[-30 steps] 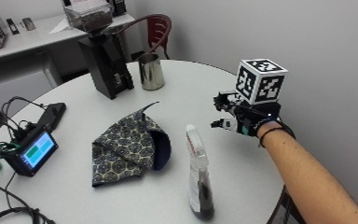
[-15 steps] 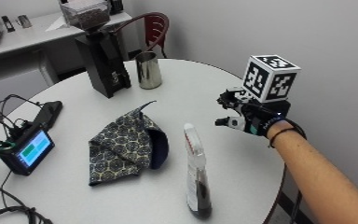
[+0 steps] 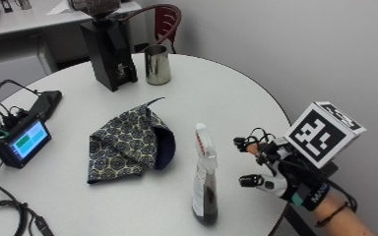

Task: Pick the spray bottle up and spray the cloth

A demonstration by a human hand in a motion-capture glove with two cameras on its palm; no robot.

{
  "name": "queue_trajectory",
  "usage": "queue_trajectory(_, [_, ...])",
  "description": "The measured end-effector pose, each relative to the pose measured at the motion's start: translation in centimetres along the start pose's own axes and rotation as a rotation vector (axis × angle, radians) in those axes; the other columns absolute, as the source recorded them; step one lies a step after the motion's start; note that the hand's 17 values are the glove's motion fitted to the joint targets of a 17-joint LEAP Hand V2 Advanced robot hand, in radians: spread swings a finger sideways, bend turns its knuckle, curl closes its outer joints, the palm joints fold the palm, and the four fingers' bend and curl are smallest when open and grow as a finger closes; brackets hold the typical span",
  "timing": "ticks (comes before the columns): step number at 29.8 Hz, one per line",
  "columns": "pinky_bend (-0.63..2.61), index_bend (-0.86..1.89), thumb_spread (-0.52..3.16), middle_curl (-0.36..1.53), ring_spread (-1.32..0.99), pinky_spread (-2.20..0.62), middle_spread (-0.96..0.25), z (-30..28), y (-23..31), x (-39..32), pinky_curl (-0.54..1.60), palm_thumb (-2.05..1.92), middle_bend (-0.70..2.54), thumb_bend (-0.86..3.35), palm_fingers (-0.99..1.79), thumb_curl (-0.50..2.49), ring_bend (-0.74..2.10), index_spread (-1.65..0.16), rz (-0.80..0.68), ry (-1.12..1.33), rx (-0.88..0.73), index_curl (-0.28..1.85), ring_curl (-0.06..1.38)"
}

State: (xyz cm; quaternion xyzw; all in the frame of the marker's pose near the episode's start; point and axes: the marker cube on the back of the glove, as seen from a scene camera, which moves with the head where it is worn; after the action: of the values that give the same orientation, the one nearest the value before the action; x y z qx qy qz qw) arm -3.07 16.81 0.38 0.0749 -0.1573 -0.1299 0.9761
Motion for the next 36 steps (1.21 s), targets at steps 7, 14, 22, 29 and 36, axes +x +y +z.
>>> queue_trajectory(7, [0.34, 0.11, 1.14, 0.34, 0.00, 0.18, -0.03, 2.3, 0.2, -4.9, 0.33, 0.48, 0.28, 0.00, 0.72, 0.24, 0.37, -0.34, -0.129, -0.213, 0.164, 0.22, 0.33])
queue_trajectory(14, [0.37, 0.09, 1.10, 0.36, -0.01, 0.15, -0.03, 4.1, -1.5, -5.7, 0.35, 0.52, 0.27, -0.02, 0.72, 0.26, 0.41, -0.33, -0.063, -0.506, 0.179, 0.21, 0.35])
queue_trajectory(22, [0.33, 0.10, 1.04, 0.38, -0.02, 0.14, -0.04, 5.9, -2.8, -6.4, 0.34, 0.52, 0.32, -0.03, 0.78, 0.27, 0.41, -0.29, -0.004, -0.735, 0.182, 0.21, 0.35])
queue_trajectory(29, [0.29, 0.10, 0.98, 0.40, -0.03, 0.13, -0.06, 7.1, -3.3, -7.7, 0.34, 0.53, 0.37, -0.02, 0.85, 0.28, 0.42, -0.26, 0.030, -0.826, 0.246, 0.21, 0.36])
queue_trajectory(36, [0.17, 0.18, 1.01, 0.43, -0.07, 0.10, -0.08, 7.6, -3.4, -7.5, 0.31, 0.75, 0.45, 0.07, 1.14, 0.35, 0.48, -0.24, 0.039, -0.892, 0.316, 0.26, 0.38])
